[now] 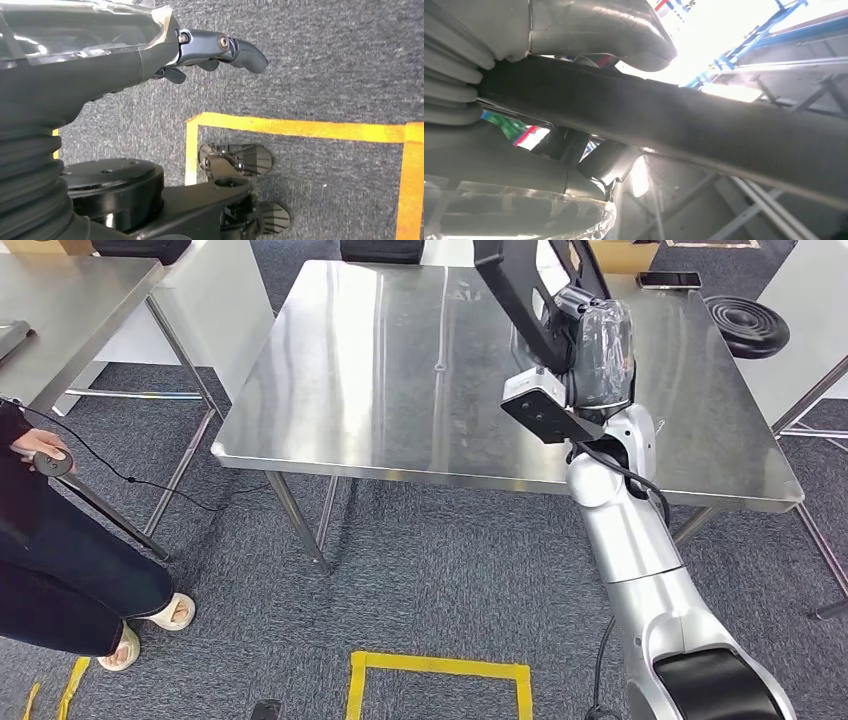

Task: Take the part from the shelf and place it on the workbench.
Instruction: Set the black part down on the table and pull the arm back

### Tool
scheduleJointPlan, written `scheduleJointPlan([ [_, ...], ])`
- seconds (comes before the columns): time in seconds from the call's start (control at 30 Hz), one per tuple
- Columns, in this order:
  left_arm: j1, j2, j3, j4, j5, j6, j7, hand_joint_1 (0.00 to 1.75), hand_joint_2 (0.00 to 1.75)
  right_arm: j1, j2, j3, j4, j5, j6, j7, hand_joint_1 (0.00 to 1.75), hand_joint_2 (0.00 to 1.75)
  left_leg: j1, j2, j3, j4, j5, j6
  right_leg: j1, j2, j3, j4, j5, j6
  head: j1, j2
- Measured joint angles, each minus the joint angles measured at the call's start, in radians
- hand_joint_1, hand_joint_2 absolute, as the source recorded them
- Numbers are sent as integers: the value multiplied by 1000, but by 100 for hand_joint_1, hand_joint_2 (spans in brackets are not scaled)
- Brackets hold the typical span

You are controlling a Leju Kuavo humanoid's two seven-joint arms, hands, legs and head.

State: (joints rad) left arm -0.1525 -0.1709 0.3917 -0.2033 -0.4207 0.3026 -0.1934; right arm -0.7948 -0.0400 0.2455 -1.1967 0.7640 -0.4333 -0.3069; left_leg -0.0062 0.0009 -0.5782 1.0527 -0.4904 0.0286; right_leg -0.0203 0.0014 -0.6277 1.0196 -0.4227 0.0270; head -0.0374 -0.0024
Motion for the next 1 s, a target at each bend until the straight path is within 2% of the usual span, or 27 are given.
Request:
scheduleJointPlan([
  [0.03,-1,0,0,0,0,0,0,0,175,-3,0,0,-1,0,0,0,175,175,2,0,-19,34,-3,-5,-3,1,10,-1,-5,-7,-2,0],
  [0.07,-1,1,0,0,1,0,-1,0,175,-6,2,0,-2,0,0,0,175,175,4,-1,-52,87,-12,-11,-5,2,19,-2,-11,-12,-3,0],
  [0.13,0,1,1,0,1,0,-1,0,175,-10,5,0,-1,0,0,-1,175,175,9,-2,-137,206,-50,-22,-5,4,36,-2,-27,-20,-6,0],
  [0.17,1,1,1,0,2,0,-1,0,175,-10,5,1,0,-1,0,-1,175,175,11,-2,-174,244,-66,-26,-4,6,46,-2,-36,-20,-6,0],
  [0.2,3,1,1,0,2,0,-1,0,175,-9,5,1,1,-3,0,-2,175,175,12,-2,-196,251,-66,-27,-4,7,57,-2,-46,-19,-6,0],
  [0.23,3,2,1,0,3,0,-1,0,175,-9,5,1,2,-4,0,-2,175,175,13,-2,-199,222,-45,-26,-4,9,70,-2,-56,-17,-6,0],
  [0.27,4,2,1,0,3,0,-2,0,175,-10,6,1,2,-5,0,-3,175,175,13,-2,-188,168,-6,-23,-4,10,83,-2,-65,-15,-6,0],
  [0.3,4,2,1,0,3,0,-2,0,175,-10,6,1,2,-6,0,-4,175,175,12,-3,-165,93,50,-17,-4,11,94,-3,-76,-13,-6,0],
  [0.33,4,3,2,0,3,0,-2,0,175,-11,6,1,3,-6,0,-4,175,175,9,-2,-144,34,88,-10,-3,12,105,-5,-86,-8,-5,0],
  [0.37,4,3,2,0,3,1,-2,0,175,-13,7,1,3,-6,-1,-5,175,175,5,-3,-126,-8,113,-4,-1,13,114,-10,-94,-3,-5,0],
  [0.4,4,4,2,0,3,1,-2,0,175,-13,7,1,3,-6,-1,-5,175,175,1,-4,-113,-35,124,3,0,14,122,-13,-98,5,-5,0],
  [0.47,5,4,2,0,2,2,-3,0,175,-13,6,1,3,-6,-2,-5,175,175,-4,-5,-93,-48,114,17,3,15,134,-13,-94,23,-5,0],
  [0.5,5,4,2,0,2,3,-3,0,175,-13,6,1,2,-6,-3,-5,175,175,-3,-5,-81,-55,112,24,3,14,130,4,-89,28,-5,0],
  [0.53,5,4,3,0,1,4,-3,0,175,-13,5,1,2,-6,-3,-5,175,175,-2,-5,-69,-60,108,30,4,12,110,40,-87,31,-4,0],
  [0.57,4,4,3,0,0,5,-3,0,175,-14,4,1,2,-7,-3,-5,175,175,0,-6,-58,-64,103,34,4,11,76,93,-90,30,-3,0],
  [0.63,3,3,3,0,0,6,-2,0,175,-12,3,1,2,-7,-3,-5,175,175,-1,-8,-41,-66,86,41,5,10,-19,223,-123,20,-2,0],
  [0.67,4,2,3,0,0,6,-2,0,175,-8,2,1,3,-7,-3,-5,175,175,-1,-9,-32,-66,76,42,6,10,-60,265,-147,18,-2,0],
  [0.7,5,2,3,0,0,6,-2,0,175,-4,0,1,3,-7,-3,-5,175,175,-2,-12,-19,-66,65,42,6,10,-88,280,-166,18,-2,0],
  [0.73,6,1,3,0,0,6,-2,0,175,-1,-1,1,4,-7,-3,-5,175,175,-2,-14,-4,-66,53,41,6,10,-100,263,-169,24,-1,0],
  [0.77,7,1,3,0,0,6,-2,0,175,0,-2,0,4,-7,-3,-5,175,175,-2,-16,14,-66,40,39,6,9,-96,213,-147,34,-1,0],
  [0.8,8,1,3,0,0,6,-2,0,175,1,-3,0,5,-7,-3,-5,175,175,-2,-17,30,-66,26,37,5,6,-84,144,-102,47,0,0],
  [0.83,7,1,3,0,0,6,-2,0,175,2,-4,0,6,-7,-3,-5,175,175,-4,-17,46,-63,10,33,5,1,-71,72,-44,56,1,0],
  [0.87,7,1,3,1,0,6,-2,0,175,2,-5,0,7,-7,-3,-5,175,175,-6,-17,58,-63,-6,29,7,-4,-56,18,5,56,2,0],
  [0.9,7,1,3,1,0,6,-1,0,175,3,-5,0,8,-7,-3,-5,175,175,-8,-16,68,-62,-19,24,9,-8,-47,-13,37,47,2,0],
  [0.93,7,1,3,1,0,6,-1,0,175,2,-5,0,8,-7,-3,-5,175,175,-10,-15,77,-59,-28,19,11,-9,-41,-25,48,33,2,0],
  [0.97,7,2,3,1,0,6,0,0,175,0,-5,0,8,-7,-3,-5,175,175,-10,-14,82,-60,-33,14,11,-7,-32,-23,45,17,2,0],
  [1.0,7,2,3,1,0,6,0,0,175,-2,-5,0,7,-7,-3,-5,175,175,-8,-11,84,-52,-34,11,8,-3,-26,-24,43,6,1,0],
])
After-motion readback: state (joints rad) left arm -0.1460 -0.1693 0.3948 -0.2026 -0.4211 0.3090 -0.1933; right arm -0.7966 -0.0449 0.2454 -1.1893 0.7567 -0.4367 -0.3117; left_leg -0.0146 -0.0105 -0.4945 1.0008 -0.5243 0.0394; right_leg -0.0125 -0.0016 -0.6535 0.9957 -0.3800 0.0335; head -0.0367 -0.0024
